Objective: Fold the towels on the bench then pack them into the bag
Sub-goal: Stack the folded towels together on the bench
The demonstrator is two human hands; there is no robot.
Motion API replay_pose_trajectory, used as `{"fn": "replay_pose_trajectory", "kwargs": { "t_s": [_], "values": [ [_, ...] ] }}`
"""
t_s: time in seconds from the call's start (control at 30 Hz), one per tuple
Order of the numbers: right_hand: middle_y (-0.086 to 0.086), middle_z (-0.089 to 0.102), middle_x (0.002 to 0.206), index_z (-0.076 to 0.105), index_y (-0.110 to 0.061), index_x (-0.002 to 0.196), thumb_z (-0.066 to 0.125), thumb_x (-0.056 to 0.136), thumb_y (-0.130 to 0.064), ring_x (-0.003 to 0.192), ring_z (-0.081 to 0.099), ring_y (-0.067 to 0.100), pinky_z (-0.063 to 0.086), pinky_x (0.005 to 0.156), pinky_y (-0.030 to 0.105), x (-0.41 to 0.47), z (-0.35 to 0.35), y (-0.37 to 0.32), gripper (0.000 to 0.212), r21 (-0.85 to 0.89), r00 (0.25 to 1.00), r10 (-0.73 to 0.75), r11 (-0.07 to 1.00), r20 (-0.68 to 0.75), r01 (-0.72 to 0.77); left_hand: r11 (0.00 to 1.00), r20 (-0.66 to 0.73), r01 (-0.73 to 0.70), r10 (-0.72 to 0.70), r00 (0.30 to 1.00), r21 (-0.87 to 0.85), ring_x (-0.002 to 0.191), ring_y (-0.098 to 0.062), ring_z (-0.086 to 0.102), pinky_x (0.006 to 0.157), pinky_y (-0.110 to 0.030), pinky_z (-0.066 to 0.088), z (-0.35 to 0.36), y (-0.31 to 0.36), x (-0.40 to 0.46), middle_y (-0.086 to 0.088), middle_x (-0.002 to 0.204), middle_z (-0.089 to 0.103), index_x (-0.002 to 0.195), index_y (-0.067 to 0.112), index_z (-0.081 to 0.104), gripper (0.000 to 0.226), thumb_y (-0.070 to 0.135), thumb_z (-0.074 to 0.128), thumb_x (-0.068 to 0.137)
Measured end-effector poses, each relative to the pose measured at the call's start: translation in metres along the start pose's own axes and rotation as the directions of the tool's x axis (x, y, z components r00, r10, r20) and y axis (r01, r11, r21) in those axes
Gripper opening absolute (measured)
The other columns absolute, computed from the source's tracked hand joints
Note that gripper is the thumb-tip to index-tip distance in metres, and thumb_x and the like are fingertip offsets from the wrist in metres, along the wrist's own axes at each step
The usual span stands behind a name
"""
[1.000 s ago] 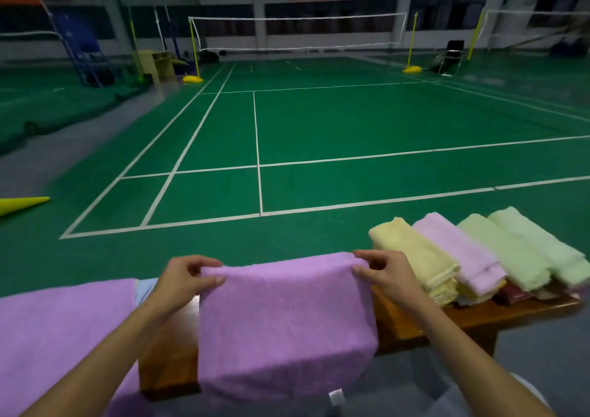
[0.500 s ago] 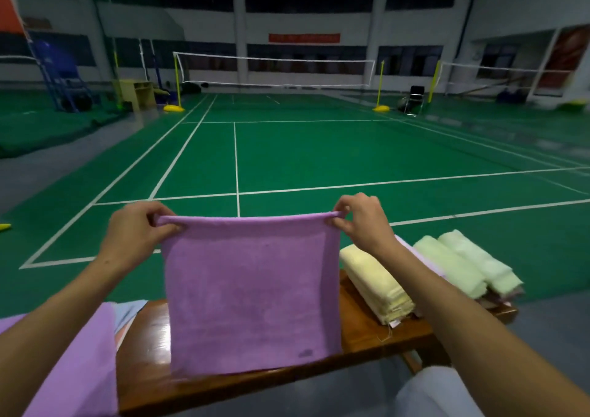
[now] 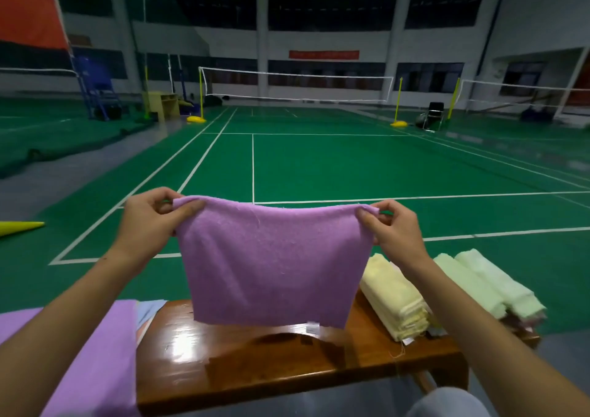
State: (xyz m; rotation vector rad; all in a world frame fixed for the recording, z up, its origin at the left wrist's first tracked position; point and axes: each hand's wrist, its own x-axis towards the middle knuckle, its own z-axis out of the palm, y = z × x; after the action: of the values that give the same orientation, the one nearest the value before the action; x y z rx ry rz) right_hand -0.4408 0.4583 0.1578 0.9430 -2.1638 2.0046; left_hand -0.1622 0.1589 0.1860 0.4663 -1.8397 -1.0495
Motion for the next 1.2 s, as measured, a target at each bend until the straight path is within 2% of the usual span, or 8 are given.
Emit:
{"fn": "replay_pose_trajectory", "kwargs": {
  "t_s": [0.07, 0.27, 0.4, 0.53, 0.8, 0.97, 1.07, 1.2],
  "values": [
    [0.008, 0.077, 0.083, 0.072, -0.012, 0.094, 0.083, 0.089, -0.024, 0.075, 0.069, 0.012, 0.057, 0.064, 0.038, -0.007, -0.004, -0.013, 0.018, 0.017, 0.999, -0.032, 0.999, -0.003, 0.032, 0.999, -0.013, -0.028, 0.027, 1.0, -0.043, 0.059, 0.001, 0.061, 0.056, -0.016, 0.053, -0.006, 0.006, -0.007, 0.009, 0.065, 0.073, 0.082, 0.008, 0.073, 0.02, 0.023, 0.085, 0.081],
    [0.006, 0.079, 0.082, 0.073, -0.008, 0.094, 0.091, 0.08, -0.026, 0.072, 0.07, 0.009, 0.055, 0.059, 0.03, -0.004, -0.001, -0.019, 0.03, 0.043, 0.999, -0.023, 0.999, -0.034, 0.025, 0.999, -0.004, -0.028, 0.028, 1.0, -0.037, 0.061, -0.001, 0.063, 0.054, -0.017, 0.052, -0.009, -0.004, -0.006, 0.005, 0.071, 0.076, 0.087, 0.01, 0.076, 0.013, 0.02, 0.084, 0.085],
    [0.006, 0.077, 0.08, 0.07, -0.009, 0.092, 0.091, 0.08, -0.025, 0.065, 0.065, 0.006, 0.051, 0.056, 0.025, 0.016, 0.028, 0.035, 0.029, -0.028, 0.994, 0.106, 0.994, -0.009, -0.106, 0.991, 0.051, 0.118, -0.122, 0.991, 0.07, 0.055, -0.005, 0.054, 0.049, -0.025, 0.049, 0.01, -0.065, 0.005, 0.001, 0.062, 0.07, 0.085, 0.007, 0.074, 0.015, 0.02, 0.083, 0.087],
    [0.01, 0.073, 0.081, 0.065, -0.018, 0.085, 0.086, 0.084, -0.018, 0.075, 0.067, 0.023, 0.049, 0.065, 0.029, 0.026, 0.075, 0.137, 0.021, -0.232, 0.951, 0.293, 0.936, 0.096, -0.265, 0.903, 0.108, 0.301, -0.347, 0.932, 0.307, 0.044, -0.013, 0.05, 0.05, -0.029, 0.051, 0.036, -0.163, 0.007, 0.004, 0.047, 0.058, 0.08, 0.007, 0.073, 0.018, 0.019, 0.085, 0.087],
    [0.006, 0.071, 0.099, 0.064, -0.016, 0.107, 0.073, 0.094, -0.022, 0.1, 0.066, 0.029, 0.043, 0.078, 0.032, 0.038, 0.154, 0.251, 0.016, -0.455, 0.916, 0.396, 0.829, 0.067, -0.325, 0.739, -0.036, 0.438, -0.491, 0.87, 0.511, 0.083, -0.032, 0.066, 0.072, -0.035, 0.043, 0.089, -0.284, 0.003, -0.001, 0.073, 0.066, 0.088, 0.013, 0.071, 0.01, 0.015, 0.081, 0.087],
    [0.006, 0.073, 0.112, 0.052, -0.013, 0.138, 0.069, 0.095, -0.029, 0.112, 0.066, 0.032, 0.05, 0.087, 0.041, 0.008, 0.143, 0.259, 0.049, -0.631, 0.939, 0.34, 0.74, 0.051, -0.234, 0.704, 0.093, 0.327, -0.487, 0.869, 0.631, 0.082, -0.016, 0.068, 0.075, -0.034, 0.051, 0.09, -0.287, -0.02, 0.007, 0.087, 0.072, 0.091, 0.028, 0.066, 0.015, 0.025, 0.08, 0.087],
    [0.008, 0.072, 0.112, 0.049, -0.011, 0.136, 0.072, 0.091, -0.03, 0.11, 0.067, 0.034, 0.05, 0.085, 0.04, -0.014, 0.12, 0.251, 0.054, -0.641, 0.928, 0.365, 0.729, 0.07, -0.239, 0.678, 0.113, 0.243, -0.435, 0.893, 0.694, 0.079, -0.012, 0.066, 0.07, -0.033, 0.052, 0.088, -0.267, -0.039, 0.015, 0.084, 0.071, 0.084, 0.036, 0.067, 0.011, 0.027, 0.071, 0.089],
    [0.009, 0.069, 0.113, 0.049, -0.011, 0.126, 0.08, 0.086, -0.04, 0.106, 0.067, 0.035, 0.047, 0.08, 0.037, -0.038, 0.101, 0.233, 0.059, -0.645, 0.877, 0.472, 0.699, 0.093, -0.308, 0.746, 0.221, 0.163, -0.387, 0.895, 0.645, 0.084, -0.009, 0.069, 0.08, -0.037, 0.058, 0.094, -0.235, -0.064, 0.016, 0.089, 0.071, 0.083, 0.037, 0.066, 0.014, 0.024, 0.068, 0.089]
  ]
}}
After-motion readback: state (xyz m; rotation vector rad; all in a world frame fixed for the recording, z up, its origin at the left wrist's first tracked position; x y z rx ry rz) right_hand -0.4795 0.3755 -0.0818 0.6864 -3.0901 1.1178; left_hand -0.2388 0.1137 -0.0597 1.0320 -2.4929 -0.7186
